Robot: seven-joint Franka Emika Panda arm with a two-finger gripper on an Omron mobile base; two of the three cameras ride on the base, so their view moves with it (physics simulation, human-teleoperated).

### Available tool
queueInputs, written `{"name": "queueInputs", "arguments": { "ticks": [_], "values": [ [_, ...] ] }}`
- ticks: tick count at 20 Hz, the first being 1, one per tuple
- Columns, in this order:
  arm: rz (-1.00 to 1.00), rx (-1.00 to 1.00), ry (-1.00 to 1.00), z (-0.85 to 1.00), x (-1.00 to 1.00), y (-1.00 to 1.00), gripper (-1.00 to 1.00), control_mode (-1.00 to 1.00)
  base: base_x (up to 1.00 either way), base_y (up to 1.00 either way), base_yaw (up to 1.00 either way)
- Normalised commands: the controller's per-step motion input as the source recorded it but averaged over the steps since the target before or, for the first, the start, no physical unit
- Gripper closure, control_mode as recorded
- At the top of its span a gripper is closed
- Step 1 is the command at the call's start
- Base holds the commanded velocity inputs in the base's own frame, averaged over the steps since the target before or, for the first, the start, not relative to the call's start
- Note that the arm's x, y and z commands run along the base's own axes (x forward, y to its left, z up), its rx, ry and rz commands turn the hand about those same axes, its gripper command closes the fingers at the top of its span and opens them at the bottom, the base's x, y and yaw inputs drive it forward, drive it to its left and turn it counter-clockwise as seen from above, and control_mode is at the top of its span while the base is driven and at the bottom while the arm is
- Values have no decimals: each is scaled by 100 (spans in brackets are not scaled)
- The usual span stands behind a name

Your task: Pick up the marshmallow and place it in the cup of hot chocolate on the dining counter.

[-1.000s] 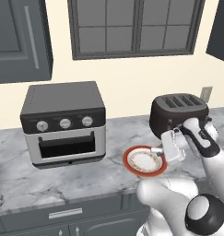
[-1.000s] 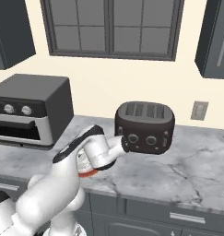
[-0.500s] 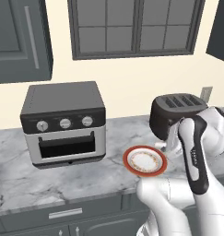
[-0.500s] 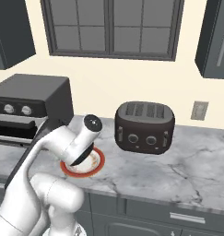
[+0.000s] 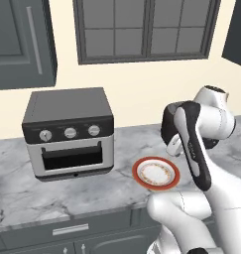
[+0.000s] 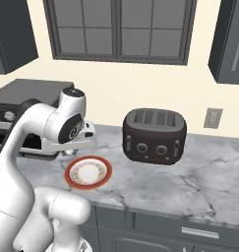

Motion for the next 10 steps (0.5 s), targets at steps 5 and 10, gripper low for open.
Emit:
{"name": "queueInputs", "arguments": {
  "ticks": [5,10],
  "values": [
    [-25,-6,34,11,-27,-2,100,-100,0,0,0],
    [-20,0,7,0,-49,0,100,-100,0,0,0]
  ]
}}
